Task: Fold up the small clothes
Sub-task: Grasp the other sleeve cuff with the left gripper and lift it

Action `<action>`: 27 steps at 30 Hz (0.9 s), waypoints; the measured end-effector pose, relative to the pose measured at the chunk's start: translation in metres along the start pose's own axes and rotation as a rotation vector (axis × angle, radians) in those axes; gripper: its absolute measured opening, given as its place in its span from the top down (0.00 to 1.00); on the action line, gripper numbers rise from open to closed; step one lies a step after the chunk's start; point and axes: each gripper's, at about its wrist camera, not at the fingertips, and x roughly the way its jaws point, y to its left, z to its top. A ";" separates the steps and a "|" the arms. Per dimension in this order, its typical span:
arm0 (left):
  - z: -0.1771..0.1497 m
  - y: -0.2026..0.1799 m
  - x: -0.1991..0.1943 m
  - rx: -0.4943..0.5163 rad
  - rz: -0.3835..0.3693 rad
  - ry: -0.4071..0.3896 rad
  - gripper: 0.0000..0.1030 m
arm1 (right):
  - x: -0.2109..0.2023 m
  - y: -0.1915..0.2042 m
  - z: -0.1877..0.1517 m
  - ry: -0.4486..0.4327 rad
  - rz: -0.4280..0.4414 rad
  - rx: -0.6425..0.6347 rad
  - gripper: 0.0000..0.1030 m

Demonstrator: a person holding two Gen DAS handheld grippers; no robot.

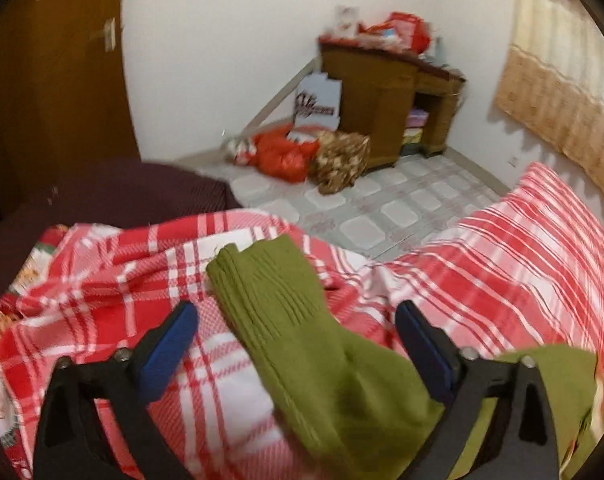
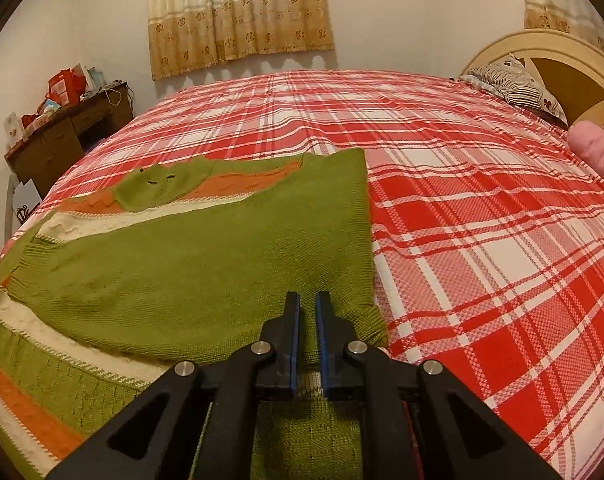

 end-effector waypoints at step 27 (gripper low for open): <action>-0.028 -0.116 -0.148 0.290 -0.413 -0.279 0.88 | 0.001 0.000 -0.002 -0.006 0.020 0.011 0.92</action>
